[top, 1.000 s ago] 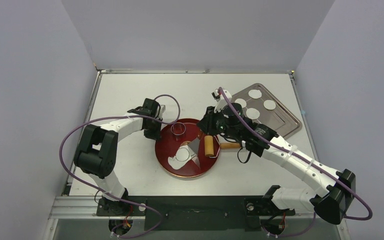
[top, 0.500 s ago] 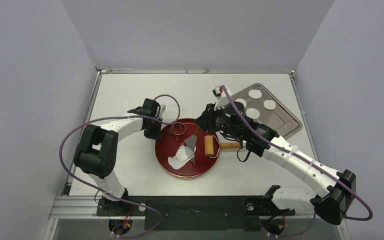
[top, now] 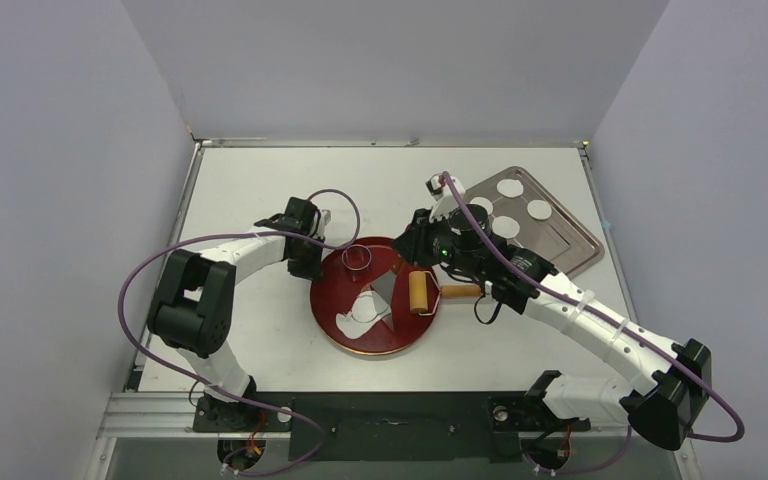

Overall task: Roll out the dumpling wrappers from the dough
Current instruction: Remove the dumpling wrapper from the work surface.

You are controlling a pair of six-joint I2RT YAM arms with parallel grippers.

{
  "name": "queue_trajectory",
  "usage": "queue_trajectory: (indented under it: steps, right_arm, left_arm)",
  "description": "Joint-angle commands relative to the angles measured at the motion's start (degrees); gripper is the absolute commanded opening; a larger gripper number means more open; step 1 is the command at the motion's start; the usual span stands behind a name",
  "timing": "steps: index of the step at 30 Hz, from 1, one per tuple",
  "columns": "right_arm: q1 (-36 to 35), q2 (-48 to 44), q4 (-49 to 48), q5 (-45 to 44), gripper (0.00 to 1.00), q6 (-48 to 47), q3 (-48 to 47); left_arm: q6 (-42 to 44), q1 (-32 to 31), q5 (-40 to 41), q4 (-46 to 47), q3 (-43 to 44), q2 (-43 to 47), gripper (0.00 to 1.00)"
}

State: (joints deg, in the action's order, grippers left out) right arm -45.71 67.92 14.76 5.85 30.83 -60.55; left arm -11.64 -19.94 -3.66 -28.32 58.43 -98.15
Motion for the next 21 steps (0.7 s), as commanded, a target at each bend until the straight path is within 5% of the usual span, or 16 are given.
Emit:
queue_trajectory:
  steps: [1, 21]
  right_arm:
    - [0.5, -1.7, -2.5, -0.1, 0.00, 0.3, 0.6]
    - [0.6, -0.8, -5.0, 0.5, 0.00, 0.7, 2.7]
  left_arm:
    - [-0.8, 0.5, 1.7, 3.7, -0.3, 2.2, 0.00]
    - [-0.8, 0.5, 1.4, 3.8, -0.3, 2.3, 0.00]
